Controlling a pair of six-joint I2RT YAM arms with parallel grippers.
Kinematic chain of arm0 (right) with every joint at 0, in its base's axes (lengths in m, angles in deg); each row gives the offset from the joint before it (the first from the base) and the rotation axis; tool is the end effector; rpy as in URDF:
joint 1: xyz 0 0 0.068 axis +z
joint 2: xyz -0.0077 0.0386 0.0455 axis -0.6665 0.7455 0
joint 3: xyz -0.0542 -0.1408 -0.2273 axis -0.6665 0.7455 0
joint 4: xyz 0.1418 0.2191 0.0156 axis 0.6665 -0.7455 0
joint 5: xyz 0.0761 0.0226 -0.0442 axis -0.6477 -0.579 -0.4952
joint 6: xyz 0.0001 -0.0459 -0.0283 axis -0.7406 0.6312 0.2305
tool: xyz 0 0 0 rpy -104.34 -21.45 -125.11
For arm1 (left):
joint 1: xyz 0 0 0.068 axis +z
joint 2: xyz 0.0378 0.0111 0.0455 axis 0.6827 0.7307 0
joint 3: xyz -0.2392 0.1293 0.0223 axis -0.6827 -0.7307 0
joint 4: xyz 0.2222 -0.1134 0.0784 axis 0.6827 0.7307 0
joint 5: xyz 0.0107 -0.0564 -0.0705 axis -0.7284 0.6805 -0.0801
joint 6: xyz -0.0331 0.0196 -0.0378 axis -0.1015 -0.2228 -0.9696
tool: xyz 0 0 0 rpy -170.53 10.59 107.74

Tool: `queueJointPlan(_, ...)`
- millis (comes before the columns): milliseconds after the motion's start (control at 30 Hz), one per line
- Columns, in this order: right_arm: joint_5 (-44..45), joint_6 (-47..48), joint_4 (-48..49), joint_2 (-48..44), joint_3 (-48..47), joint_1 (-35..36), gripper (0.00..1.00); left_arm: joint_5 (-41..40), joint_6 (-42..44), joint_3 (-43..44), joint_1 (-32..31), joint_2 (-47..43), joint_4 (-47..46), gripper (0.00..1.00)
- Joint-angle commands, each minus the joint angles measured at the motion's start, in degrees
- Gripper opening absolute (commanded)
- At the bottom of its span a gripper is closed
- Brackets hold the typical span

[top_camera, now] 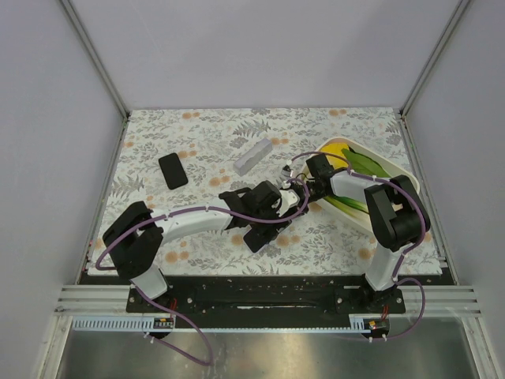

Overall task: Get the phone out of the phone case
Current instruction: Pick up the phone at the center of the board.

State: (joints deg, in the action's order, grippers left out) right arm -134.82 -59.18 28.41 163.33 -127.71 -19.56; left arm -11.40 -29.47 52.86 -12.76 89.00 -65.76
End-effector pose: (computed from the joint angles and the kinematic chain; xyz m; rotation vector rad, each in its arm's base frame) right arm 0.2957 0.1543 0.1512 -0.6518 2.5327 1.5874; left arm 0.1896 -0.2814 0.2082 1.2304 2.2893 -0.4144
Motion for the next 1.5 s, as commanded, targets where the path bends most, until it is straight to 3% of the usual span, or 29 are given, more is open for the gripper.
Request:
queueJointPlan(0,-0.7,3.4,0.2,-2.3,-1.6,0.5,0.0,-0.5,0.5,2.2,0.0,-3.1,-4.4,0.0)
queueJointPlan(67,-0.1,3.9,-0.5,-3.1,-1.8,0.3,0.0,-0.6,0.5,2.0,0.1,-3.2,-4.4,0.13)
queueJointPlan(133,0.3,4.5,-1.3,-3.9,-1.9,-0.2,0.0,-0.4,0.4,1.9,0.4,-3.7,-4.3,0.38)
queueJointPlan(267,1.1,6.1,-3.2,-6.1,-2.4,-1.3,0.0,3.1,0.7,2.0,1.3,-4.5,-3.8,0.74)
queueJointPlan(367,2.2,8.4,-4.9,-8.4,-3.3,-1.9,0.0,8.2,1.6,1.8,2.8,-5.9,-3.2,0.93)
queueJointPlan(433,3.6,9.5,-6.1,-10.1,-4.0,-2.0,0.0,11.9,2.0,1.3,4.2,-7.1,-3.0,0.99)
queueJointPlan(633,7.3,13.4,-10.6,-13.0,-6.1,-2.2,0.0,20.3,4.0,2.0,8.7,-10.5,-1.0,0.99)
queueJointPlan(933,7.0,27.0,-23.5,-19.0,-15.4,-1.9,0.0,38.2,8.7,4.2,19.9,-15.7,2.7,0.99)
queueJointPlan(1167,9.9,38.8,-36.1,-21.3,-24.4,2.1,0.0,46.8,15.1,8.8,21.6,-17.4,8.3,0.99)
queueJointPlan(1467,10.8,45.7,-43.9,-19.9,-33.5,7.4,0.0,51.4,12.8,14.4,21.6,-15.1,7.3,0.91)
